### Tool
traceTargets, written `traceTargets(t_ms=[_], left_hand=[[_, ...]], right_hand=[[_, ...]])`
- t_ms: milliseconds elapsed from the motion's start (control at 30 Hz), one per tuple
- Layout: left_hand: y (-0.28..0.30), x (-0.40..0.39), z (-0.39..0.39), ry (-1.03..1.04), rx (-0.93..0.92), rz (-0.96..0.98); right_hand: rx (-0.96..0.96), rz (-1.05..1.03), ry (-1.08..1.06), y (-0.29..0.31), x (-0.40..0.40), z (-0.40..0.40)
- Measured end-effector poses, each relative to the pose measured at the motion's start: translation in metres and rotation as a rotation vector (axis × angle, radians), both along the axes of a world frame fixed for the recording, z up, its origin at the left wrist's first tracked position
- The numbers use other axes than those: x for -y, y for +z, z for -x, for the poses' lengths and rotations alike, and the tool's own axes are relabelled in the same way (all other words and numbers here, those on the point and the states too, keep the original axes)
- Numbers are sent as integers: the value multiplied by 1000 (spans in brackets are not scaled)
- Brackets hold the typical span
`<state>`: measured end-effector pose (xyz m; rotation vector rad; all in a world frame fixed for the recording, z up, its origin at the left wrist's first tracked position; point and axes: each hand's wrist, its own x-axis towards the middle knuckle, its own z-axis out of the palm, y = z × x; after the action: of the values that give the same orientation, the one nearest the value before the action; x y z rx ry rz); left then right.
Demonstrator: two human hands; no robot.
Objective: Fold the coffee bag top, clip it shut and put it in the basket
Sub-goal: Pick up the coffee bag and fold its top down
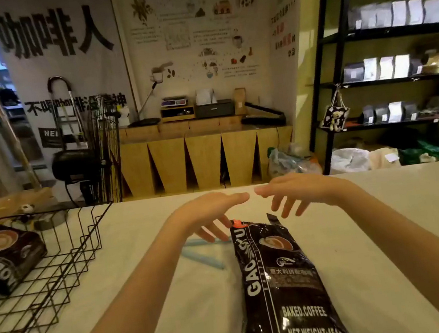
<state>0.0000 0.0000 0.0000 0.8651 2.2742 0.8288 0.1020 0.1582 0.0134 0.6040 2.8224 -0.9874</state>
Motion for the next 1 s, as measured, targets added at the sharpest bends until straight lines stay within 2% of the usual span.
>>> traceTargets(t_ms=[200, 333, 500, 667, 767, 833, 900, 1000], left_hand=[[-36, -1, -17, 92, 114, 20], [-44, 0, -26, 68, 156, -79], [-51, -2, -39, 99, 122, -40], [-46, 1, -41, 136, 221, -219], [-37, 2, -44, 105, 237, -396], [-27, 4, -47, 94, 200, -529], [-16, 6, -52, 91, 130, -636], [-7, 7, -62, 93, 36, -709]], right_hand=[[37, 64, -143, -39, 0, -14], [-48, 191, -205, -57, 5, -16], [-115, 225, -219, -64, 4, -14], [-232, 233, -218, -56, 2, -16], [-367, 237, -213, -42, 2, -22], [-486, 198, -201, -31, 6, -26], [-613, 74, -193, -21, 11, -28], [-786, -277, -164, -4, 25, -30]])
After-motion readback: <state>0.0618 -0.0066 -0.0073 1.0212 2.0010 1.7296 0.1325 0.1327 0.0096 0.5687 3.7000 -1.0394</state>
